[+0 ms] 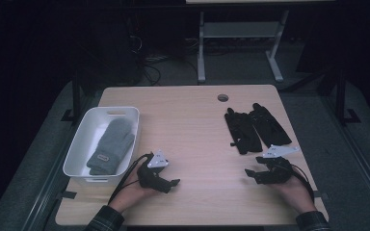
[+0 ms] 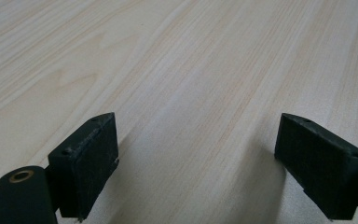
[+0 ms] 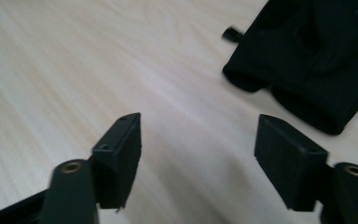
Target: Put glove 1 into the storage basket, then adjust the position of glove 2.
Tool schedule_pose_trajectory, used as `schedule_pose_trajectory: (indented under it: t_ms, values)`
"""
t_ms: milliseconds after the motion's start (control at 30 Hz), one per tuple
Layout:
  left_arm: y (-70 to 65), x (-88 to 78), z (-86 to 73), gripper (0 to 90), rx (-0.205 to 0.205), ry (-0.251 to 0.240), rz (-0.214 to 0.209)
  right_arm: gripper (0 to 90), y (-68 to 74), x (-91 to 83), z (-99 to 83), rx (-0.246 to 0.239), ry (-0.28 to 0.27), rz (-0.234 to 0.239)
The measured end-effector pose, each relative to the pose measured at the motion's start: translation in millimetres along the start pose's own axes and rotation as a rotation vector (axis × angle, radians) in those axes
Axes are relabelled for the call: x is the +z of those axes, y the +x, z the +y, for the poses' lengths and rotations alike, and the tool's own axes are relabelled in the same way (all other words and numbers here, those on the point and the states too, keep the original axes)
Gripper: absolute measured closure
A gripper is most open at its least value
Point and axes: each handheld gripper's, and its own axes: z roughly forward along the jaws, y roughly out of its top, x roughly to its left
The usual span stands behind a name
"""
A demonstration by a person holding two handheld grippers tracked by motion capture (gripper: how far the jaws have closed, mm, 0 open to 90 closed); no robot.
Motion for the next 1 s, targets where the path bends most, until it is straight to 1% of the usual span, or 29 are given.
schedule_pose_trajectory:
  t_ms: [100, 200, 233, 300, 433, 467, 533, 700, 733, 767, 800, 833, 933, 1000]
  values:
    - [-0.3, 0.5, 0.0, 12.2, -0.004, -0.007, 0.000, 43.2, -2.6, -1.3, 8.4, -0.005, -0.022, -0.003]
    - [-0.2, 0.4, 0.1, 12.2, -0.003, -0.005, 0.000, 51.6, -6.7, -1.1, 17.7, 0.009, -0.039, -0.010]
    - [-0.2, 0.4, 0.1, 12.2, -0.003, -0.006, 0.000, 54.6, -8.8, -0.7, 20.2, 0.012, -0.040, -0.012]
    - [-0.1, 0.5, 0.1, 12.2, -0.002, -0.006, -0.001, 63.4, -13.4, 0.5, 25.7, 0.012, -0.039, -0.026]
    - [-0.5, 0.4, 0.2, 12.2, -0.006, -0.004, -0.003, 81.3, -27.4, 4.7, 36.1, 0.030, -0.036, -0.048]
    - [-1.0, 0.8, 0.3, 12.2, -0.011, -0.009, -0.004, 84.2, -31.0, 6.1, 38.7, 0.035, -0.036, -0.053]
    - [-0.7, 0.2, 0.5, 12.2, 0.001, 0.001, -0.011, 89.5, -38.2, 9.2, 43.2, 0.053, -0.033, -0.054]
    - [-0.7, 0.7, 0.9, 12.1, 0.008, 0.002, -0.018, 90.0, -51.4, 19.7, 51.9, 0.045, 0.001, -0.062]
    - [-0.7, 0.7, 0.9, 12.2, 0.008, 0.001, -0.019, 90.0, -54.2, 23.0, 53.8, 0.051, 0.014, -0.061]
    - [-0.7, 0.7, 0.9, 12.2, 0.007, 0.001, -0.019, 90.0, -56.6, 26.0, 55.1, 0.047, 0.018, -0.061]
    - [-0.7, 0.7, 0.9, 12.2, 0.007, 0.001, -0.019, 90.0, -58.2, 29.1, 56.2, 0.055, 0.022, -0.055]
    - [-0.7, 0.7, 0.9, 12.2, 0.007, 0.001, -0.019, 90.0, -60.4, 32.2, 57.2, 0.048, 0.026, -0.052]
    - [-0.7, 0.7, 0.9, 12.2, 0.007, 0.001, -0.019, 90.0, -63.2, 42.0, 58.4, 0.056, 0.046, -0.044]
    - [-0.7, 0.7, 0.9, 12.2, 0.007, 0.001, -0.019, 90.0, -63.5, 48.5, 57.6, 0.058, 0.069, -0.042]
